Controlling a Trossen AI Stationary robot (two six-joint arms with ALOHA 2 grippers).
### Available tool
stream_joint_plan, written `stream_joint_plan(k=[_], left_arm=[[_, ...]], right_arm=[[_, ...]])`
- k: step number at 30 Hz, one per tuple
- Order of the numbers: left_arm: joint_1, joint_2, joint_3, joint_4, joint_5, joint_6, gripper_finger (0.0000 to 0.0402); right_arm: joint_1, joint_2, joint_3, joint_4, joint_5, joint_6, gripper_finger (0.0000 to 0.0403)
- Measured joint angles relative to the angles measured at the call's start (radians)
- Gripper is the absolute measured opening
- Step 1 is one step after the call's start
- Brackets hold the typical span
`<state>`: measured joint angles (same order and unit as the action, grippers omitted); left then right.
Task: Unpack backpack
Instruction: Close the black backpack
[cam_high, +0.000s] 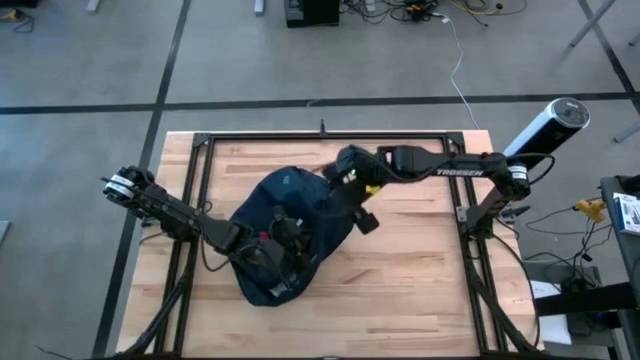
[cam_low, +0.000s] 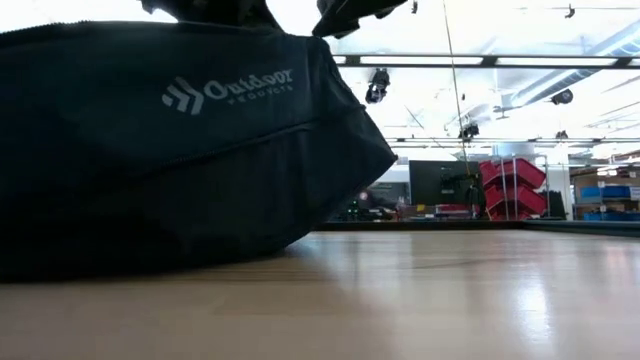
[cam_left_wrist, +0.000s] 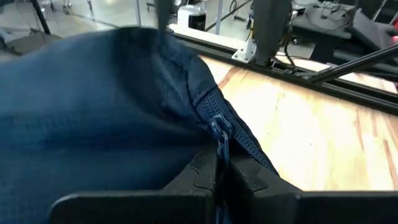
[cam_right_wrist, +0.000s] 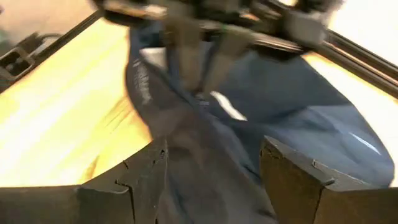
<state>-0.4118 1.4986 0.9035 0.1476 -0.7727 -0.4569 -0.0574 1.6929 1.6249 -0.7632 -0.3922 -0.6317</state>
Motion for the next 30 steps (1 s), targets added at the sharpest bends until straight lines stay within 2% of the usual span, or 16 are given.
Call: stream_joint_plan(k=[6,11,13,17,18,25,30], left_arm=[[0.0,0.004,0.0,0.023,0.0,0.019,0.0],[0.0,0.005,0.0,0.025,-0.003,0.018,0.0],[0.0,0.005,0.0,0.025,-0.003,0.02,0.0],[0.0,0.005,0.0,0.025,-0.003,0.026,0.0],[0.0,0.005,0.0,0.022,-0.003,0.027,0.0],[-0.015,-0.06,0.004,-0.127,0.011,-0.043,0.0],[-0.029,-0.102,0.005,-0.172,0.028,-0.068,0.0]], right_arm=[[0.021,0.038,0.0,0.072,0.094,-0.019,0.0191],[0.022,0.043,-0.001,0.064,0.104,-0.024,0.0154],[0.023,0.044,-0.001,0.059,0.104,-0.015,0.0124],[0.023,0.045,-0.002,0.04,0.104,0.011,0.0026],[0.023,0.046,-0.002,0.035,0.104,0.012,0.0015],[0.024,0.037,-0.002,-0.004,0.184,0.06,0.0003],[0.026,0.008,-0.004,0.006,0.191,0.069,0.0001]])
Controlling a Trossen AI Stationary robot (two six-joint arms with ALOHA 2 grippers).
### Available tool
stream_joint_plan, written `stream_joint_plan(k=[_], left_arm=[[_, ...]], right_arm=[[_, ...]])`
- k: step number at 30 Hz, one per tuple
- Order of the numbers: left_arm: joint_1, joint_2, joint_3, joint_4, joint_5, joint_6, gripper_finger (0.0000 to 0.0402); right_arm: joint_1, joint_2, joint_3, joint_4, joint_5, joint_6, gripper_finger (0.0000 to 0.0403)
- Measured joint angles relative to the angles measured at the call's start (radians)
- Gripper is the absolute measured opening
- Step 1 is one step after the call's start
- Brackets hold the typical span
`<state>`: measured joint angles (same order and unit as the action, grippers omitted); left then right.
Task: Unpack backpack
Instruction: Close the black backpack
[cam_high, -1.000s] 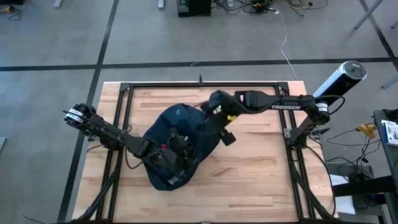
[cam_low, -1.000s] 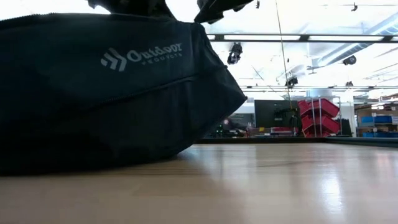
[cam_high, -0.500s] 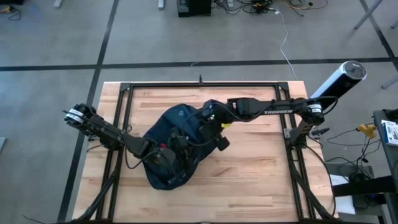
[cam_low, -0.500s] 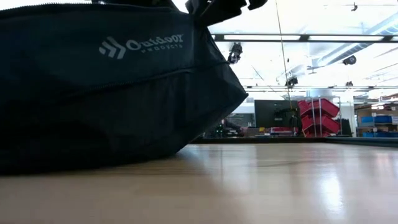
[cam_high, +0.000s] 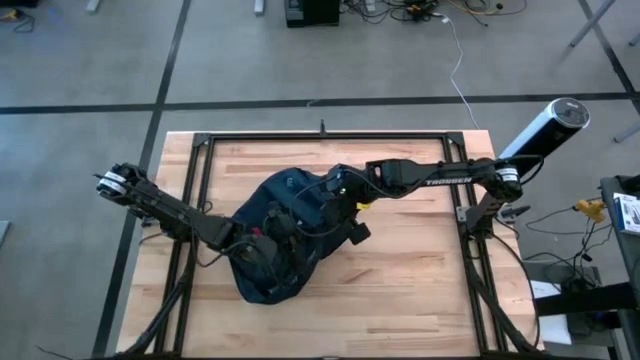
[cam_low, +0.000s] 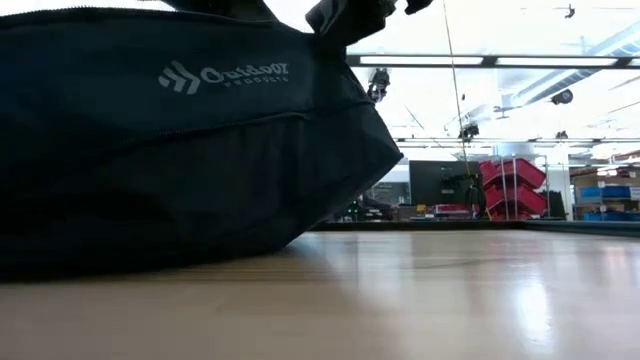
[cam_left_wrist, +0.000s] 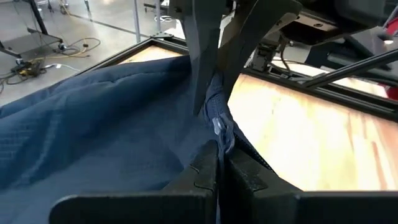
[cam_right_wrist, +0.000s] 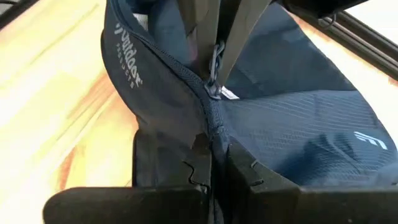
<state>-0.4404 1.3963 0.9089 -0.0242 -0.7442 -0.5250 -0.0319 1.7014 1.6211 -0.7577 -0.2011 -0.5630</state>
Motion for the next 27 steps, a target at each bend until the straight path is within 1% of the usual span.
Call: stream_joint_plan(k=[9,13,17,20,21,25,27], left_arm=[[-0.008,0.016,0.002,-0.016,0.033,-0.043,0.0],[-0.027,0.016,-0.013,-0.089,0.1,-0.046,0.0],[-0.034,-0.011,-0.005,-0.116,0.057,-0.093,0.0],[-0.04,-0.007,-0.008,-0.134,0.063,-0.098,0.0],[-0.039,-0.009,-0.008,-0.127,0.062,-0.097,0.0],[-0.037,-0.009,-0.006,-0.119,0.053,-0.096,0.0],[-0.037,-0.009,-0.006,-0.116,0.053,-0.094,0.0]], right_arm=[[-0.001,-0.082,0.003,-0.007,0.007,0.021,0.0],[-0.008,-0.122,0.01,-0.029,0.036,0.037,0.0001],[-0.006,-0.114,0.007,-0.079,0.027,0.052,0.0001],[-0.005,-0.114,0.004,-0.088,0.016,0.073,0.0001],[-0.005,-0.117,0.004,-0.081,0.004,0.073,0.0001],[0.006,-0.111,-0.007,-0.077,-0.104,0.1,0.0001],[0.019,-0.106,-0.008,-0.069,-0.13,0.116,0.0]])
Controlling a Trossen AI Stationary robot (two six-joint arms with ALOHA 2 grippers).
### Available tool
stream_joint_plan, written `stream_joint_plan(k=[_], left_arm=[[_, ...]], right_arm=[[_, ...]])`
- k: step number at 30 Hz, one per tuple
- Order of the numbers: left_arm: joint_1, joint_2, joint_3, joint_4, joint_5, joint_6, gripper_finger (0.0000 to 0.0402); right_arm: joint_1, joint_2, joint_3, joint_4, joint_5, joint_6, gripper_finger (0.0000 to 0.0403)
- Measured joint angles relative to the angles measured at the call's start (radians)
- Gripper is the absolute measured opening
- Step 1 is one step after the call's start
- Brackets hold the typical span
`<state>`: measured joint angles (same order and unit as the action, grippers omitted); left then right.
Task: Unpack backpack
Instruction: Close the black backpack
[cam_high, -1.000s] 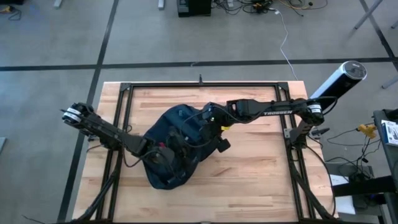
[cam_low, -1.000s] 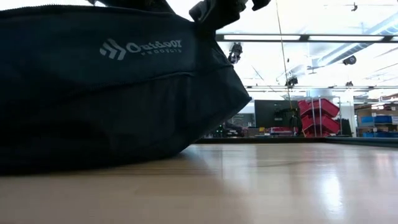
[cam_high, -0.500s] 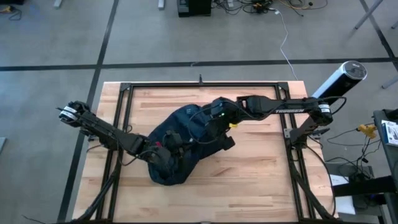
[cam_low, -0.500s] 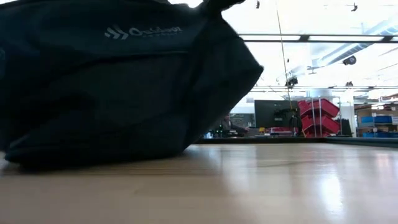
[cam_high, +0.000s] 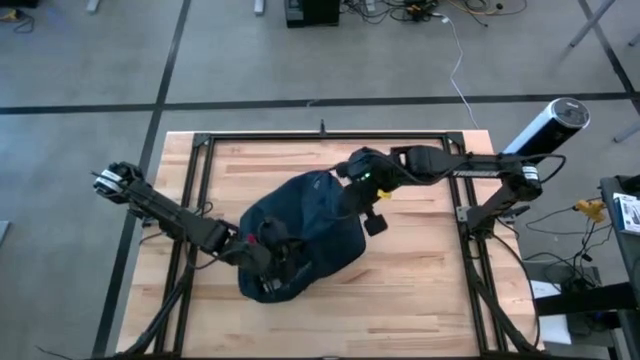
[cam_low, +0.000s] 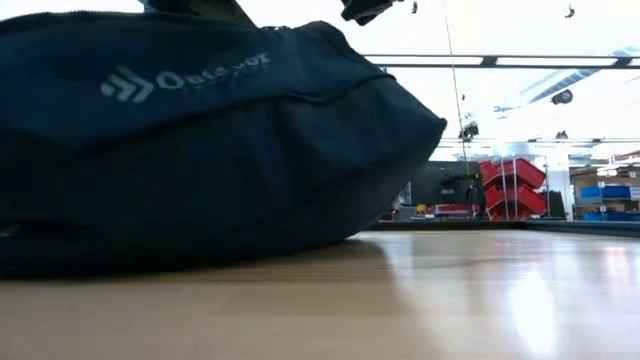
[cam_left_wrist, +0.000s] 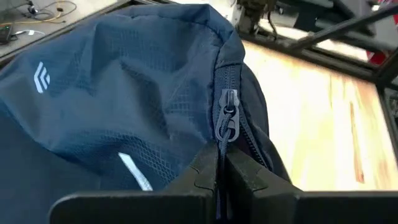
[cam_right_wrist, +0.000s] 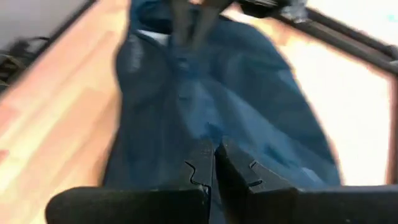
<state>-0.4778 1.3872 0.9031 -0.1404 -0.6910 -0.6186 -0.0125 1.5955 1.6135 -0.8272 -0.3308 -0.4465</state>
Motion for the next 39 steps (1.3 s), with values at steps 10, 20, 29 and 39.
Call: stream_joint_plan(k=[10,20,29,39], left_arm=[[0.001,-0.001,0.0,0.003,-0.005,0.011,0.0],[0.0,-0.014,0.002,0.035,-0.005,0.053,0.0],[0.0,-0.014,0.002,0.033,-0.004,0.06,0.0],[0.0,-0.022,0.002,0.054,0.013,0.087,0.0017]], right_arm=[[0.076,0.097,0.0,0.101,0.078,0.025,0.0111],[0.078,0.137,0.001,0.165,0.121,0.028,0.0202],[0.078,0.207,-0.001,0.152,0.125,0.049,0.0093],[0.077,0.206,-0.001,0.152,0.122,0.047,0.0004]])
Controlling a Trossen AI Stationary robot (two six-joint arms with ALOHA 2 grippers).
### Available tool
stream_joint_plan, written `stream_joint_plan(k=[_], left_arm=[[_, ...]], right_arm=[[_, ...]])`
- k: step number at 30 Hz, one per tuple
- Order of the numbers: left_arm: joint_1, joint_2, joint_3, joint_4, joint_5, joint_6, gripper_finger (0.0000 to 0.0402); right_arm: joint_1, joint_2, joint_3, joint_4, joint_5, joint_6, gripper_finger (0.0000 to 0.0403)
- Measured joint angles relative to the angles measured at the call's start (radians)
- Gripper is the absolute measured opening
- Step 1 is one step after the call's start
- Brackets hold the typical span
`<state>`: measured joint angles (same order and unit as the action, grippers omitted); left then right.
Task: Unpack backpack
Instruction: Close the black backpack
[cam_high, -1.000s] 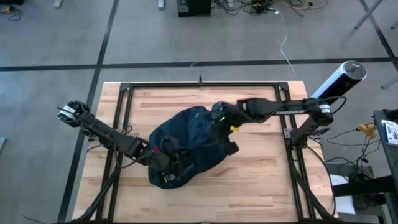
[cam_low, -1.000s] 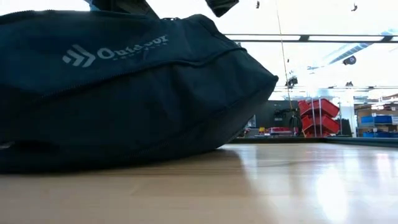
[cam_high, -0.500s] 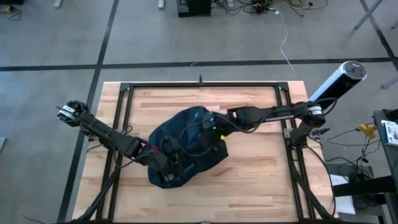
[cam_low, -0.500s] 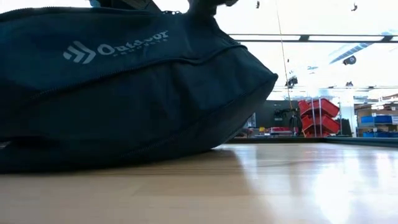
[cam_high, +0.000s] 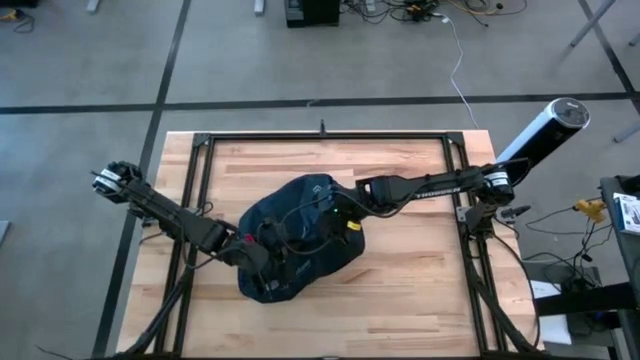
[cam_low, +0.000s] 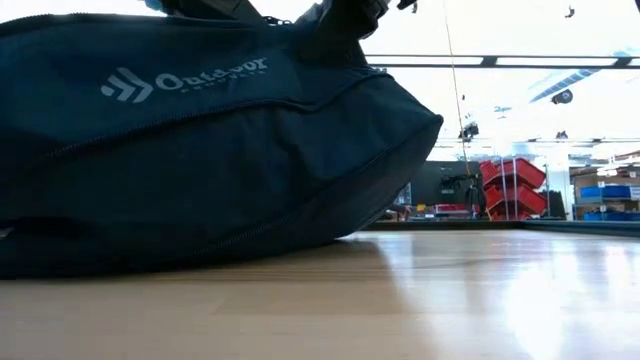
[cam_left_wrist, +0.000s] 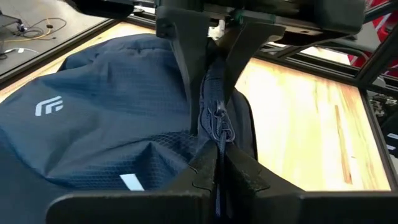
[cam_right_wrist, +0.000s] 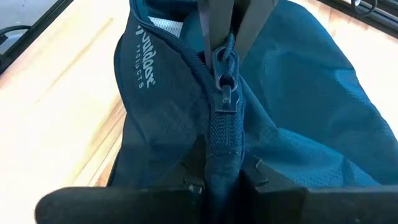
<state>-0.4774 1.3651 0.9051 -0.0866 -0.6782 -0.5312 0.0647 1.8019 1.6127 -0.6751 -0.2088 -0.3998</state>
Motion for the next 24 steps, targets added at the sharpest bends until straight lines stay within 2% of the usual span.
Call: stream_joint_plan(k=[4,12,15,18,22,24], left_arm=[[0.003,0.0,0.0,0.001,0.012,0.033,0.0042],[0.024,0.001,0.0,0.007,0.007,0.078,0.0127],[0.037,0.001,0.0,0.006,0.007,0.078,0.0139],[0.042,0.001,0.0,-0.011,0.009,0.08,0.0115],[0.041,0.001,0.0,-0.029,0.016,0.08,0.0024],[0.041,-0.002,0.0,-0.031,0.017,0.081,0.001]], right_arm=[[-0.002,0.0,0.0,0.0,0.0,0.007,0.0003],[-0.002,0.0,0.0,0.003,0.0,0.009,0.0001],[-0.002,0.0,0.0,0.004,0.0,0.015,0.0001],[-0.003,0.0,0.0,0.005,0.001,0.016,0.0],[-0.005,0.0,0.0,0.004,0.003,0.022,0.0],[-0.005,0.0,0.0,0.003,0.003,0.023,0.0]])
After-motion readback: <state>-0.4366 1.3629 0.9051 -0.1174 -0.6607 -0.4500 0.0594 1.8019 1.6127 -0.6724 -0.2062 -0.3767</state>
